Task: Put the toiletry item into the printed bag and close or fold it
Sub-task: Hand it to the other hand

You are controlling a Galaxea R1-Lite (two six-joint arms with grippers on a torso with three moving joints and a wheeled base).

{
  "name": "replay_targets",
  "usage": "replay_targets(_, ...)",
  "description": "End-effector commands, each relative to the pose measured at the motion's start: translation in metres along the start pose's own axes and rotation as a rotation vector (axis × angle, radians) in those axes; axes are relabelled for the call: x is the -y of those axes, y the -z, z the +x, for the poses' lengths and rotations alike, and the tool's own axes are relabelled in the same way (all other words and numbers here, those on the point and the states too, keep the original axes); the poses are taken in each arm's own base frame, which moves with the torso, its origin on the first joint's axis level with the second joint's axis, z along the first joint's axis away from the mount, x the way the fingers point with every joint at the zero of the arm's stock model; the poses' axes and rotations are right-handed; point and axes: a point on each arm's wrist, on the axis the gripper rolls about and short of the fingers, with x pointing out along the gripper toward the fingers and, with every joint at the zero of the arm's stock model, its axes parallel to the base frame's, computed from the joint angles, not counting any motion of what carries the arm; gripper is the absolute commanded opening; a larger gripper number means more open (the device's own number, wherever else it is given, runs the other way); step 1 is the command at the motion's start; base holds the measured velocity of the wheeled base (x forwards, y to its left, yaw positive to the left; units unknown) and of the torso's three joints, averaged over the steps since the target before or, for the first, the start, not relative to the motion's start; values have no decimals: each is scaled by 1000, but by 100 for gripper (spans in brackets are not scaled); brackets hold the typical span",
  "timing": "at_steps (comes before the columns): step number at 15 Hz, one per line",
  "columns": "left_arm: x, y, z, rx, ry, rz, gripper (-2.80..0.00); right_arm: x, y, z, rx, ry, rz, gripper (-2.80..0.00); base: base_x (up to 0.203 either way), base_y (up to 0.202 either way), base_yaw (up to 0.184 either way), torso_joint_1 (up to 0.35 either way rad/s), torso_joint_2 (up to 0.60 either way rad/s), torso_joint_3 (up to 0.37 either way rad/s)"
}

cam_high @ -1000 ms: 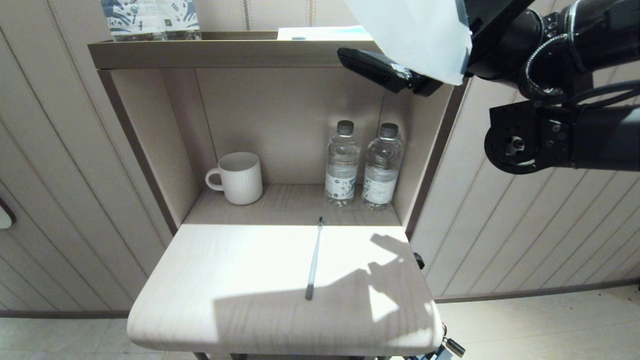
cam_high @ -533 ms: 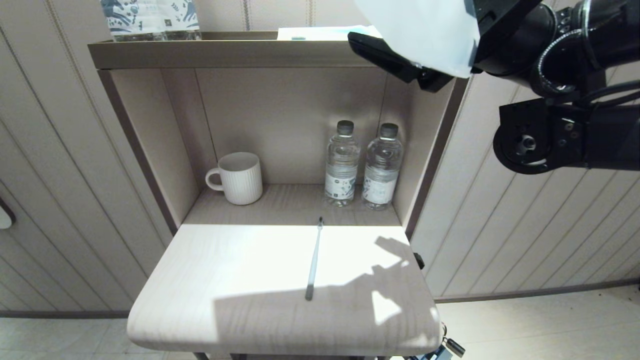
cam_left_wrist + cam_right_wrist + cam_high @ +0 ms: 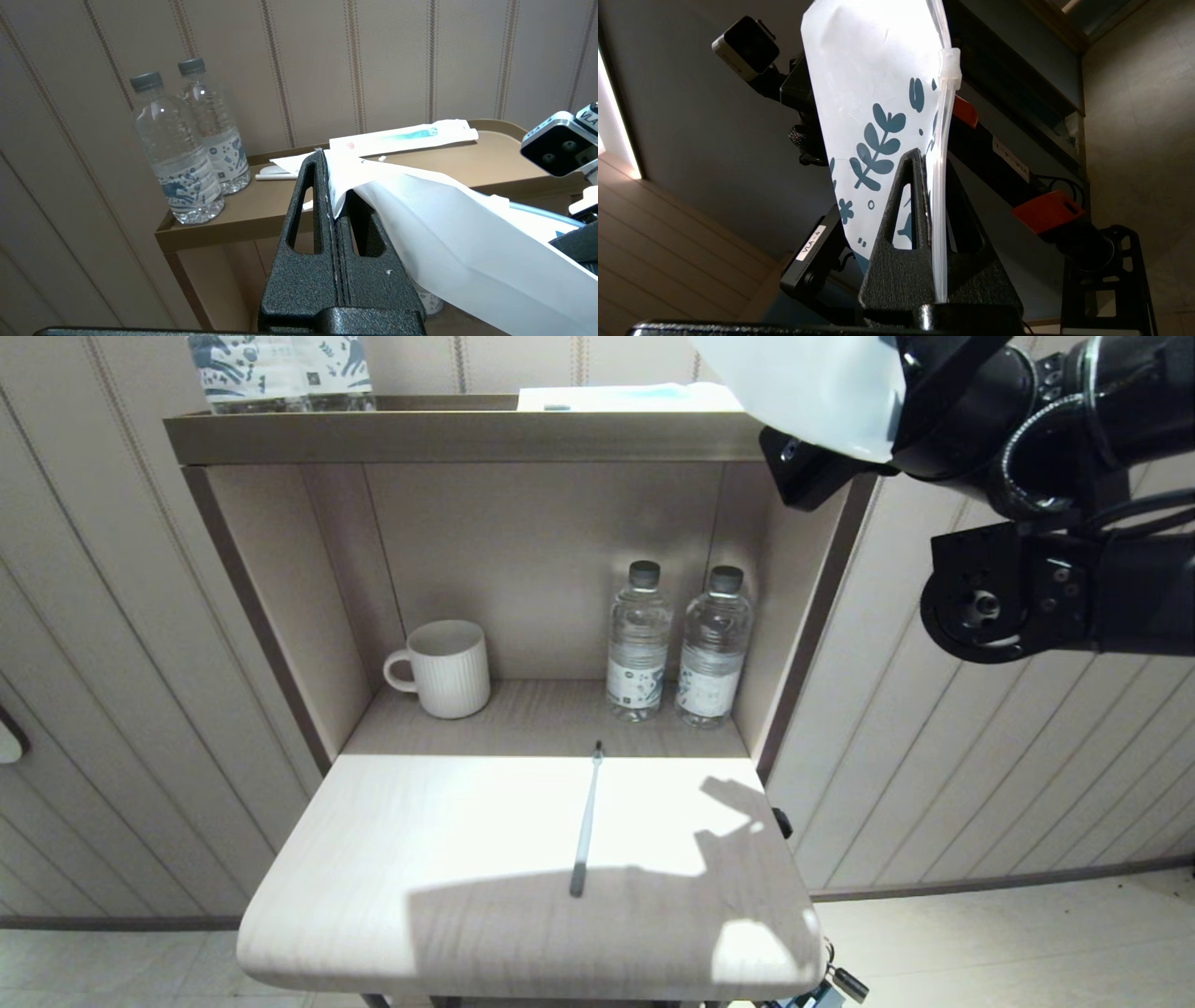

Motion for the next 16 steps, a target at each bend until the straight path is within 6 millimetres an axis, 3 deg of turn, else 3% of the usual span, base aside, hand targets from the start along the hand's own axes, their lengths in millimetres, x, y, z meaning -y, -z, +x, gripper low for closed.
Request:
replay_targets(1, 3, 2, 0, -9, -3, 13, -280, -5, 3, 0, -13, -9, -37, -280, 0, 0, 0, 0, 0, 0)
replay_targets(10, 15, 10, 1, -85, -34, 50, -280, -7, 3, 0, -13, -8, -39, -280, 0, 0, 0, 0, 0, 0)
replay_targets(11, 16, 11, 0, -87, -33, 54, 0, -6, 3, 0, -13, -8, -39, -280, 0, 0, 0, 0, 0, 0)
replay_targets(14, 11, 8, 1, -89, -40, 44, 0, -3, 3, -2, -10, -3, -28, -280, 0, 0, 0, 0, 0, 0)
replay_targets(16, -4, 2, 0, -92, -51, 24, 0, -2, 5, -3, -15, 7, -13, -280, 0, 0, 0, 0, 0, 0)
